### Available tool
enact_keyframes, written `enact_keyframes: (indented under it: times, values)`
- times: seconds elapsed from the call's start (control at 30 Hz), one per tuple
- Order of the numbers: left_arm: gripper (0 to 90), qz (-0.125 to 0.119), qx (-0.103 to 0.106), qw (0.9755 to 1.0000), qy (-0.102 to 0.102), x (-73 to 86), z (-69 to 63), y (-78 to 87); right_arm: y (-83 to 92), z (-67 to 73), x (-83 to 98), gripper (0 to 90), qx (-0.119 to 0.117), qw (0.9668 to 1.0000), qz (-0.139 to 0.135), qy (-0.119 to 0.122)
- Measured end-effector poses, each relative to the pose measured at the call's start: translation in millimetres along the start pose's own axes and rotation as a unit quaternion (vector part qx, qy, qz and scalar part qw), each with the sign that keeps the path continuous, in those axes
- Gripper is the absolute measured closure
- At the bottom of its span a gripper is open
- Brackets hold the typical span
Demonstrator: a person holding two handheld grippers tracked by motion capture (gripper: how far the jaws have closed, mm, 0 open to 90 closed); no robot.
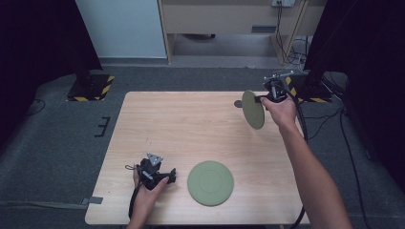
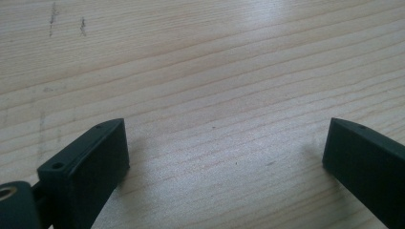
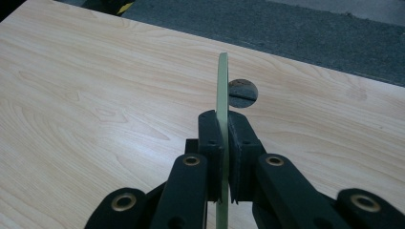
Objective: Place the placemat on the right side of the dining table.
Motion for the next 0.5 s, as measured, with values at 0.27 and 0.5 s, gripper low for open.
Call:
enact_keyframes:
  times: [0.27,0.5]
  values:
    - [1.3,0.000,0.000,1.0000,0.000,0.0,0.0,-0.1,-8.3,-5.5,4.8,85.9,0.000,1.0000,0.007,-0.005]
    - [1.3,0.000,0.000,1.0000,0.000,0.0,0.0,0.0,-7.5,-16.4,7.1,85.9,-0.001,0.9999,-0.001,-0.017]
Point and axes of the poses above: each handheld gripper's, and its own axes: y roughly backward along the jaws, x roughly out of its underside, z roughly to its left, the point moved 10 cm from there along -y, roughly forward along the jaws, and after that the axes turned 3 degrees about -x, right-handed, at the moved point
